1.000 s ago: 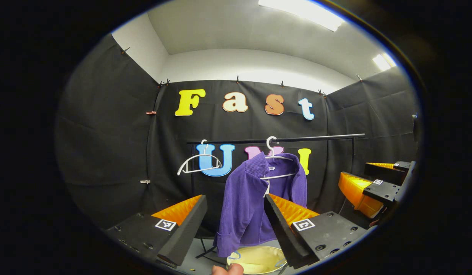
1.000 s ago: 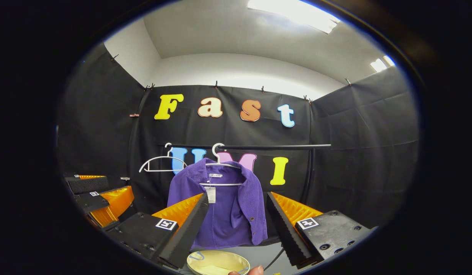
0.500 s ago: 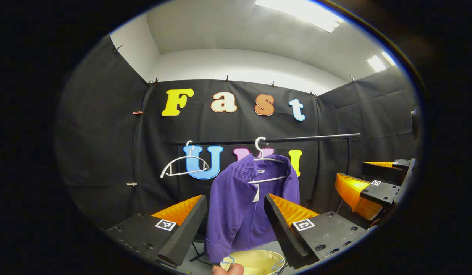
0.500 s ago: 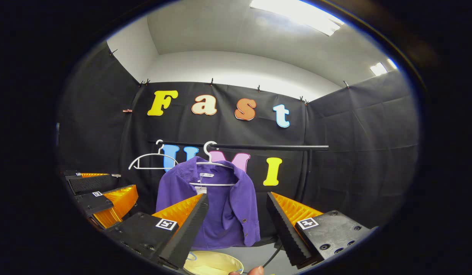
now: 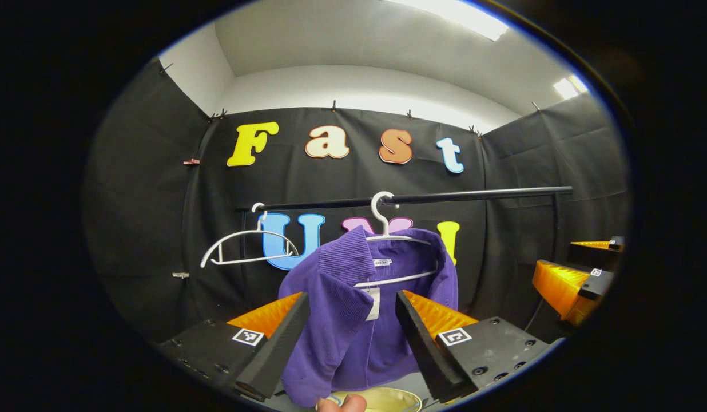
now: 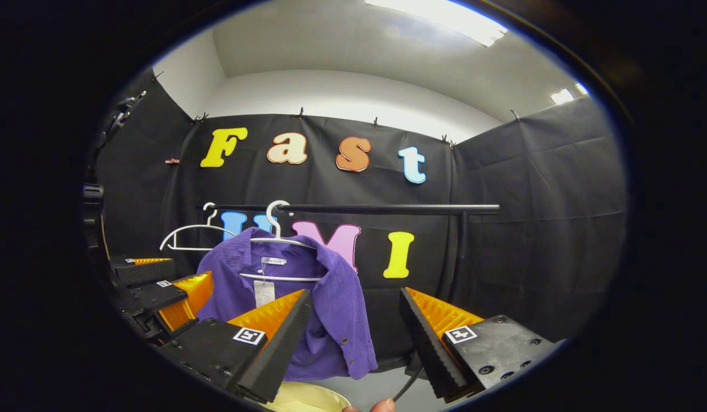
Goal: Grasp the clothes on the hanger with both hands and then place them into the laundry hamper below.
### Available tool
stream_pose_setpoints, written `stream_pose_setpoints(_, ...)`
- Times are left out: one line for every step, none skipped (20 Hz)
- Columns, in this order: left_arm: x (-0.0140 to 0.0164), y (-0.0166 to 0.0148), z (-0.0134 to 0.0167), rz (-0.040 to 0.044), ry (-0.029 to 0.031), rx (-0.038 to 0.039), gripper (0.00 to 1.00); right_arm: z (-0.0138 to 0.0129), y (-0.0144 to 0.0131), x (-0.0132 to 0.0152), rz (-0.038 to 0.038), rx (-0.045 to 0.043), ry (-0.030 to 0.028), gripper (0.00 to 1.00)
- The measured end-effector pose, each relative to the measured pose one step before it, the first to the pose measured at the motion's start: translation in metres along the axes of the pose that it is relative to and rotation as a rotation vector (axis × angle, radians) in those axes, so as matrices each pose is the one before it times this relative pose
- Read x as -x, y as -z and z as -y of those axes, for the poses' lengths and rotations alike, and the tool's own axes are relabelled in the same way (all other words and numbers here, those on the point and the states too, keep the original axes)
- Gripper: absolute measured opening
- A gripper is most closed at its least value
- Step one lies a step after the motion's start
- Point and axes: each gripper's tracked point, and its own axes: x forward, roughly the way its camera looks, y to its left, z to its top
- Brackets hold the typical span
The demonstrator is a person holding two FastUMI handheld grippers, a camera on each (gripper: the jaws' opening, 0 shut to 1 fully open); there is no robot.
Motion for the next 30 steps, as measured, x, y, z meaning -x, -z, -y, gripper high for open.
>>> stream_pose_setpoints(-0.01562, 0.00464, 0.00270, -0.00357, -0.01215, -0.00127, 0.95, 0.00079, 0.00451, -0.01117, -0.00021, -0.00175, -0.01156, 0.98)
stream_pose_setpoints(-0.01426, 0.00748, 0.00077, -0.00485, -0.01755, -0.00573, 0.95, 0.00015, 0.00512, -0.01102, 0.00048, -0.00302, -0.01553, 0.98)
stream_pose_setpoints(-0.01444, 0.00697, -0.00013, -0.00566, -0.01763, -0.00976, 0.95, -0.00072, 0.00549, -0.01046, -0.00339, -0.00113, -0.01674, 0.98)
stream_pose_setpoints(-0.01339, 0.00634, 0.00072, -0.00423, -0.01755, -0.01230, 0.95, -0.00081, 0.00590, -0.01057, -0.00449, -0.00034, -0.01942, 0.99)
stream_pose_setpoints(-0.01316, 0.00794, 0.00218, -0.00462, -0.01323, -0.01420, 0.95, -0.00192, 0.00515, -0.00823, -0.00577, -0.00071, -0.02015, 0.99)
stream_pose_setpoints(-0.01113, 0.00550, 0.00140, -0.00341, -0.01241, -0.01380, 0.95, -0.00163, 0.00382, -0.00816, -0.00147, -0.00311, -0.01931, 0.98)
stream_pose_setpoints(-0.00962, 0.00641, -0.00231, -0.00083, -0.02067, -0.01222, 0.95, -0.00315, 0.00334, -0.00678, -0.00021, -0.00512, -0.01681, 0.98)
stream_pose_setpoints(-0.00917, 0.00335, -0.00421, 0.00080, -0.02416, -0.00877, 0.94, -0.00167, 0.00336, -0.00670, -0.00127, -0.00297, -0.01284, 0.98)
stream_pose_setpoints(-0.00871, 0.00371, -0.00457, 0.00241, -0.02488, -0.00735, 0.94, -0.00012, 0.00314, -0.00723, -0.00146, 0.00111, -0.00407, 0.98)
stream_pose_setpoints(-0.00763, 0.00142, -0.00440, 0.00227, -0.01927, -0.00783, 0.96, 0.00021, 0.00250, -0.00648, -0.00479, 0.00111, -0.00039, 0.98)
stream_pose_setpoints(-0.00717, 0.00186, -0.00446, 0.00237, -0.02055, -0.01235, 0.96, -0.00109, 0.00214, -0.00577, -0.00194, -0.00202, 0.00115, 0.98)
stream_pose_setpoints(-0.00566, 0.00141, -0.00578, -0.00166, -0.01584, -0.01196, 0.97, -0.00130, 0.00001, -0.00558, 0.00198, -0.00302, 0.00257, 0.98)
stream_pose_setpoints(-0.00261, 0.00231, -0.00306, 0.00199, -0.00719, -0.00573, 0.96, -0.00233, -0.00004, -0.00533, 0.00411, -0.00289, 0.00087, 0.98)
stream_pose_setpoints(-0.00151, 0.00020, -0.00376, 0.00444, -0.00322, -0.00233, 0.94, -0.00330, 0.00031, -0.00593, 0.00504, -0.00184, 0.00066, 0.98)
stream_pose_setpoints(-0.00185, -0.00077, -0.00436, 0.00708, 0.00199, -0.00104, 0.93, -0.00460, 0.00013, -0.00675, 0.00601, -0.00069, -0.00310, 0.98)
stream_pose_setpoints(-0.00187, -0.00282, -0.00282, 0.00689, 0.01259, 0.00109, 0.90, -0.00508, -0.00016, -0.00757, 0.00785, -0.00010, -0.00150, 0.98)
stream_pose_setpoints(-0.00022, -0.00135, -0.00450, 0.00553, 0.00384, 0.00129, 0.86, -0.00555, 0.00023, -0.00715, 0.00959, -0.00840, -0.00522, 0.98)
stream_pose_setpoints(0.00177, -0.00309, -0.00415, 0.00929, 0.00432, -0.00257, 0.73, -0.00713, -0.00071, -0.00752, 0.01399, -0.02062, -0.00778, 0.98)
stream_pose_setpoints(0.00017, -0.00338, 0.00174, 0.01141, 0.02423, -0.00574, 0.60, -0.00603, -0.00088, -0.00705, 0.01583, -0.02130, -0.00647, 0.97)
stream_pose_setpoints(-0.00022, -0.00305, 0.00504, 0.00834, 0.03867, -0.00169, 0.46, -0.00633, 0.00201, -0.00793, 0.01407, -0.01705, -0.00839, 0.99)
stream_pose_setpoints(0.00103, 0.00067, 0.00295, 0.00333, 0.03103, -0.00031, 0.33, -0.00544, 0.00145, -0.00727, 0.01469, -0.00619, -0.00017, 0.98)
stream_pose_setpoints(-0.00063, 0.00037, -0.00026, -0.00546, 0.02125, -0.00041, 0.20, -0.00296, 0.00479, -0.00804, 0.00768, 0.00543, 0.00333, 0.98)
stream_pose_setpoints(-0.00117, 0.00506, -0.00267, -0.01638, 0.00730, 0.00259, 0.16, -0.00011, 0.00595, -0.00743, -0.00247, 0.00939, 0.01309, 0.98)
stream_pose_setpoints(-0.00127, 0.00328, -0.00313, -0.01907, -0.00591, 0.00782, 0.12, 0.00297, 0.00760, -0.00832, -0.00869, 0.00333, 0.02337, 0.98)
stream_pose_setpoints(-0.00069, 0.00236, -0.00268, -0.01145, -0.00929, 0.01105, 0.11, 0.00431, 0.00625, -0.00826, -0.00736, -0.00859, 0.02806, 0.98)
stream_pose_setpoints(-0.00044, -0.00065, -0.00208, -0.00105, -0.01017, 0.01282, 0.10, 0.00218, 0.00460, -0.00676, 0.00356, -0.01301, 0.01627, 1.00)
stream_pose_setpoints(-0.00078, 0.00059, 0.00202, -0.00145, 0.00732, 0.01783, 0.10, 0.00564, 0.00220, -0.00569, 0.01221, -0.01220, 0.02656, 0.98)
stream_pose_setpoints(-0.00040, 0.00120, 0.00210, -0.00457, 0.00500, 0.01186, 0.10, 0.00218, 0.00711, -0.00881, 0.00136, -0.00642, 0.01240, 0.99)
stream_pose_setpoints(0.00024, 0.00148, 0.00011, -0.00302, 0.00316, 0.00093, 0.10, 0.00027, 0.00632, -0.00555, -0.01007, 0.00451, 0.00462, 0.85)
stream_pose_setpoints(-0.00045, 0.00053, -0.00006, -0.00280, -0.00213, -0.01416, 0.11, 0.00057, 0.00565, -0.00436, -0.01171, 0.00069, -0.00586, 0.70)
